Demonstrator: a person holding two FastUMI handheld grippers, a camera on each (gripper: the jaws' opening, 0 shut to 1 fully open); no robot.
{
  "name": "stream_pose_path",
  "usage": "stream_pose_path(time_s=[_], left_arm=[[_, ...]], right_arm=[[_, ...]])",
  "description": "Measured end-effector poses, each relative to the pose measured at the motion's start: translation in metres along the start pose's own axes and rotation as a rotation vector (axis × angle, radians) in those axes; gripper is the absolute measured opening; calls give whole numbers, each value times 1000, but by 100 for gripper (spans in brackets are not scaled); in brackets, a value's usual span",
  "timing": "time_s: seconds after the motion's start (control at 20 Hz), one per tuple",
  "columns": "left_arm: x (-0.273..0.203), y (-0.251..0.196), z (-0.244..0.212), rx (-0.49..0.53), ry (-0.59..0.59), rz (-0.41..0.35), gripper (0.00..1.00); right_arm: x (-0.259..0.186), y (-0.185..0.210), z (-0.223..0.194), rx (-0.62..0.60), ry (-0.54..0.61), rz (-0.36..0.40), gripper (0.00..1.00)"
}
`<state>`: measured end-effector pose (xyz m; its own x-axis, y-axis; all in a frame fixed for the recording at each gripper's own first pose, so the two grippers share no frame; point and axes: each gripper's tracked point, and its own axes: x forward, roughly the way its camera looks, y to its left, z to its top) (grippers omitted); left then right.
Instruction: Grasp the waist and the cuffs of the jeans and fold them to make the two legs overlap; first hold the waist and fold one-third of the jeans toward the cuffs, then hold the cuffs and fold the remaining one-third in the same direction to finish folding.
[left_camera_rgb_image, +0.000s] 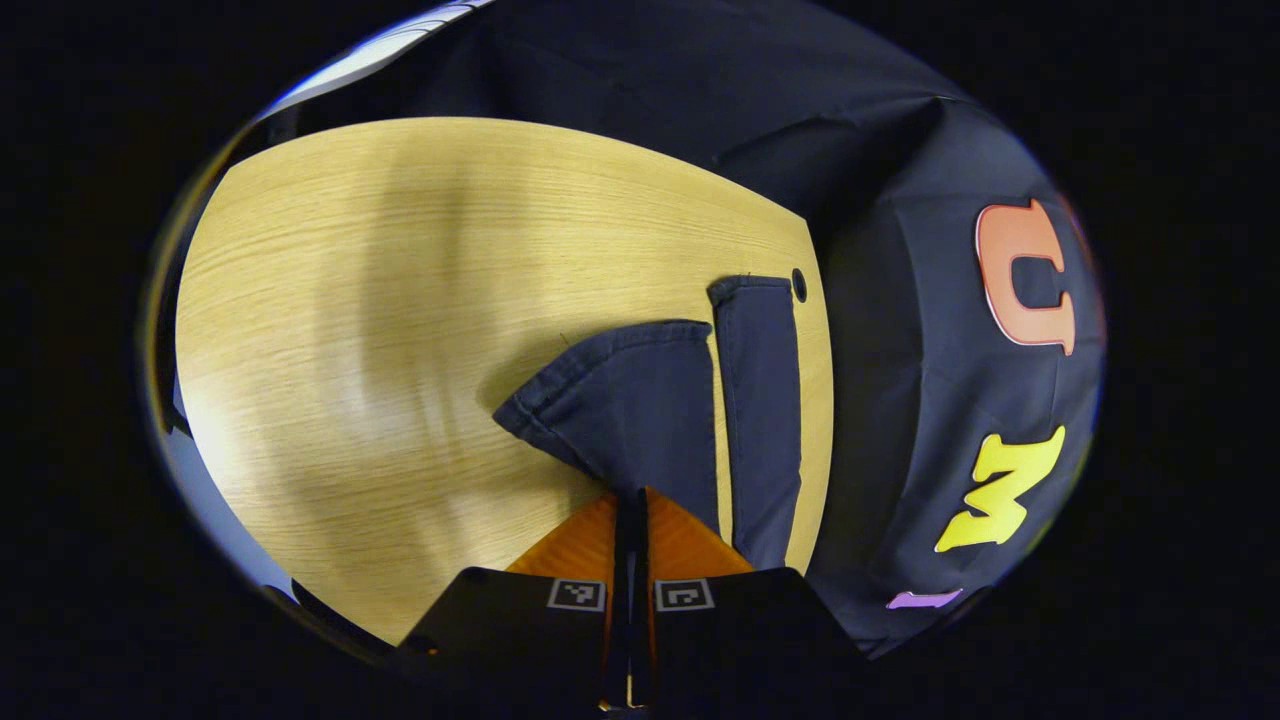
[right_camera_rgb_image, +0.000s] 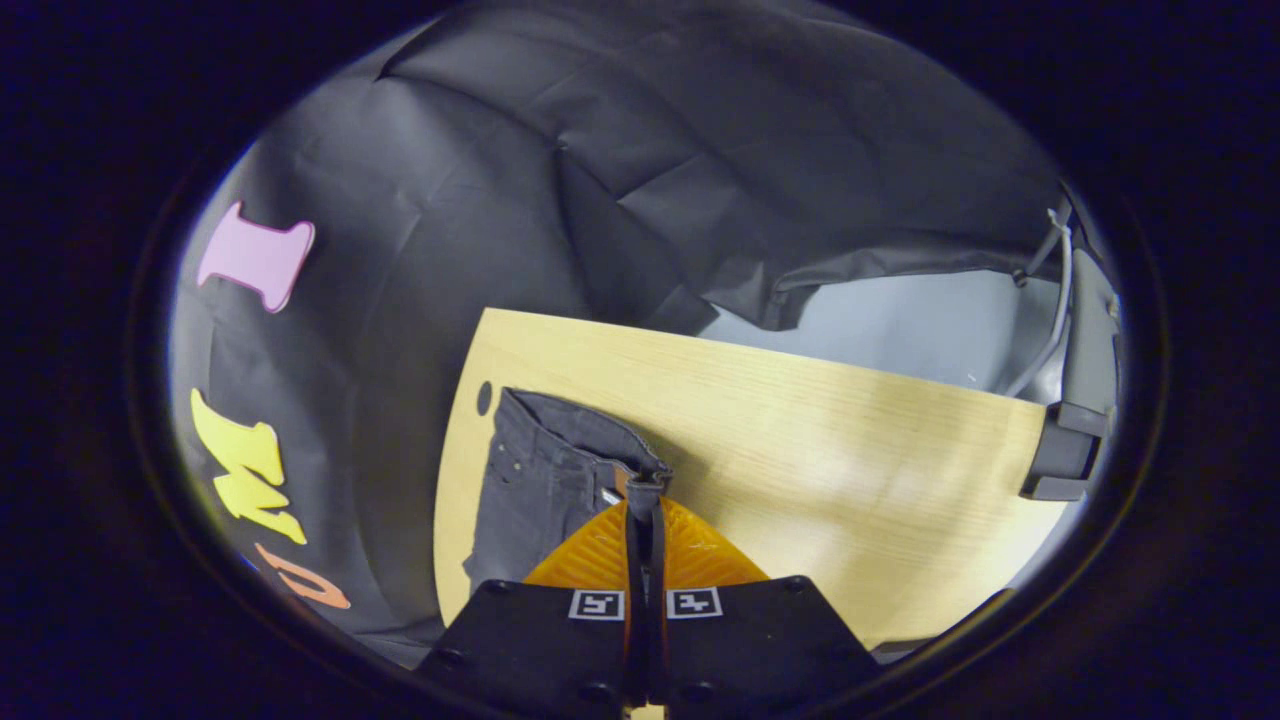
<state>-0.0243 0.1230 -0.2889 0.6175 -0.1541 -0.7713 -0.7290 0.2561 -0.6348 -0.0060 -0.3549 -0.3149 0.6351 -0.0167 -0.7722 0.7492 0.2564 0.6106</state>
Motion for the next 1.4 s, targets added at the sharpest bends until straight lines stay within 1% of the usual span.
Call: stream_pose_path(time_s=[0.15,0.2,0.35,0.5,0.65,0.7,0.75,0.8,0.85,0.9,0.95,1.0,1.05,1.2,1.3,1.4], left_arm=[[-15,-12,5,42,14,15,4],[-18,-19,10,50,17,9,4],[-26,-44,23,36,25,-12,4],[-24,-64,32,30,43,-21,4],[-18,-87,41,62,59,-20,4],[-14,-95,46,70,64,-18,4],[-8,-103,50,76,69,-14,4],[-2,-110,54,81,75,-7,4],[7,-117,59,88,82,7,4],[17,-124,62,102,89,19,4],[26,-131,65,125,98,35,4],[36,-137,68,156,103,50,4],[47,-147,71,186,106,55,4],[86,-167,81,299,107,80,4],[111,-178,83,368,108,95,4],[131,-185,87,402,117,102,4]], right_arm=[[-11,19,-2,-4,14,33,1],[-15,27,-3,1,22,45,1],[-18,53,0,-28,38,69,1],[-20,91,5,-35,51,111,1],[-12,123,12,-74,57,126,1],[-9,135,14,-87,60,132,5],[-3,146,16,-95,63,136,1],[3,155,18,-101,69,139,5],[12,164,22,-102,71,139,1],[21,169,25,-104,75,137,5],[31,175,29,-101,78,137,5],[42,180,31,-98,83,135,5],[53,185,33,-96,87,132,1],[92,194,36,-117,98,115,0],[109,199,38,-119,110,125,1],[127,198,38,-117,117,121,1]])
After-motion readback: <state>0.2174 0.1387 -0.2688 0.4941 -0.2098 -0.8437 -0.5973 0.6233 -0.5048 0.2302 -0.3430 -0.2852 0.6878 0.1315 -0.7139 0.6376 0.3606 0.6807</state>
